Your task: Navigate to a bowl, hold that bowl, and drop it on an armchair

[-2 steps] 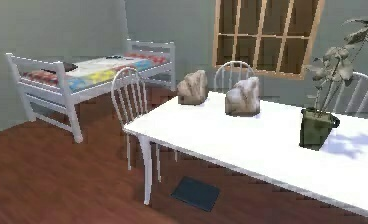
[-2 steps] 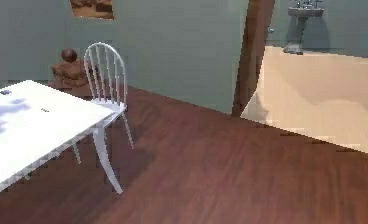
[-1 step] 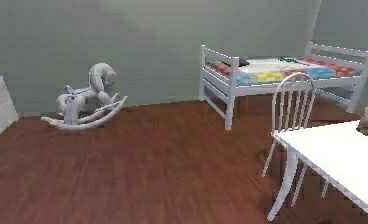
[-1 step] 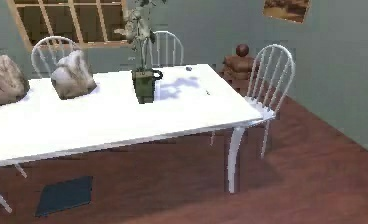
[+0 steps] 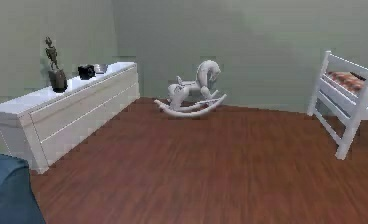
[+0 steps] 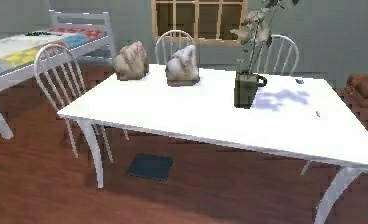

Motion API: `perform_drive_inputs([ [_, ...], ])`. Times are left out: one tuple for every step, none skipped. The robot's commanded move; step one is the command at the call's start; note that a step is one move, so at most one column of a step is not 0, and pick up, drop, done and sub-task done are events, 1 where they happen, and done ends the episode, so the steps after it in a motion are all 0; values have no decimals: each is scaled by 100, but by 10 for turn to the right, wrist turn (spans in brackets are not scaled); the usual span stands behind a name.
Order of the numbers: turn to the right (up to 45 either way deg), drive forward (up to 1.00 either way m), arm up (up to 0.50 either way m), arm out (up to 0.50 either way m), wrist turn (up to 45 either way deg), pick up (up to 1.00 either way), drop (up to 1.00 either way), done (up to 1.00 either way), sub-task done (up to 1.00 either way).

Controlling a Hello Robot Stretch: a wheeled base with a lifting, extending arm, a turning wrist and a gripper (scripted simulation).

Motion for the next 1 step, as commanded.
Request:
perform_drive_inputs([
  [0, 100, 0, 0, 0, 0, 0, 0, 0],
])
